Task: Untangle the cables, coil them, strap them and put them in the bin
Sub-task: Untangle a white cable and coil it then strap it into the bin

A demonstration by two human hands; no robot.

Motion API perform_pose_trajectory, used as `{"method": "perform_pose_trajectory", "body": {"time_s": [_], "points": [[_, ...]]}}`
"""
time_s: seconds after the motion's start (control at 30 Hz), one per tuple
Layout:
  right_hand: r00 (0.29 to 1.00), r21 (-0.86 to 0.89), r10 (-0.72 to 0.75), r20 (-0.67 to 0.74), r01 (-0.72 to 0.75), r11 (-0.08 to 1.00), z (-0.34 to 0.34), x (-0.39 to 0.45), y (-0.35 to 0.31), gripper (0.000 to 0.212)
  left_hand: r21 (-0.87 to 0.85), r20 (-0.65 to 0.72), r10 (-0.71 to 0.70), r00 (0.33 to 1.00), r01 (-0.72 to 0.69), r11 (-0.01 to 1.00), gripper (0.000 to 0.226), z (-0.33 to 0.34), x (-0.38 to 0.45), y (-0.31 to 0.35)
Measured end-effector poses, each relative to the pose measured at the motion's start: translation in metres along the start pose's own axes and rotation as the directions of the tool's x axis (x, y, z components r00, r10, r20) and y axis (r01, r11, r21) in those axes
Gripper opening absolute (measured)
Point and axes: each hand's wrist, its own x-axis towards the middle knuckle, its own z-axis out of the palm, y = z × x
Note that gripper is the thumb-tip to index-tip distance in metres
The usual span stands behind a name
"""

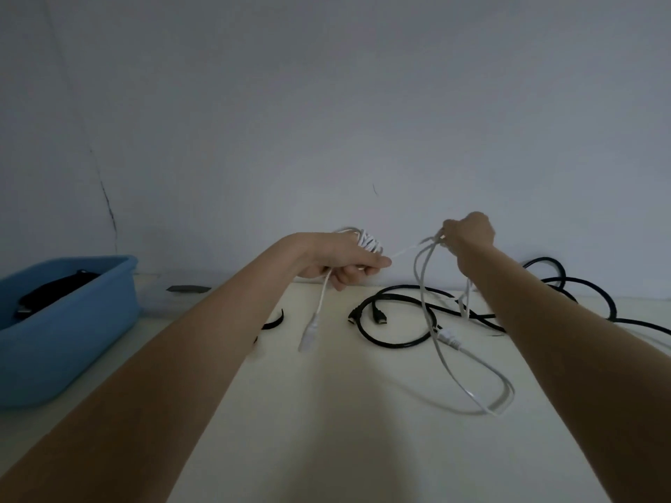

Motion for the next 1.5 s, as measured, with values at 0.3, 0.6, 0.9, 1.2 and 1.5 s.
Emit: {"method": "perform_pose_trajectory", "body": {"time_s": [0.3,0.6,0.9,1.2,1.5], "points": [[0.815,0.381,-0.190,0.548,-0.041,0.924,0.003,-0.033,-0.012,0.011,-0.512,-0.421,-0.219,0.880,-0.031,0.859,0.024,-0.008,0.008,-0.021],[0.788,0.307,-0.309,0.532,0.161,0.938,0.009,-0.041,-0.023,0.013,-0.500,-0.453,-0.169,0.875,-0.093,0.861,0.017,0.009,0.011,-0.003],[0.752,-0.092,-0.427,0.501,0.537,0.838,0.006,-0.038,-0.030,0.024,-0.434,-0.498,-0.168,0.851,-0.077,0.898,0.013,0.001,0.012,-0.003],[0.961,0.598,-0.044,0.274,-0.134,0.790,-0.029,-0.017,-0.008,0.016,-0.510,-0.726,-0.369,0.580,-0.094,0.855,0.022,-0.028,0.011,-0.046],[0.981,0.553,-0.186,-0.064,0.190,0.812,-0.027,-0.010,-0.057,0.052,0.387,-0.841,0.104,0.531,0.454,0.802,0.028,-0.008,0.009,-0.059]]}}
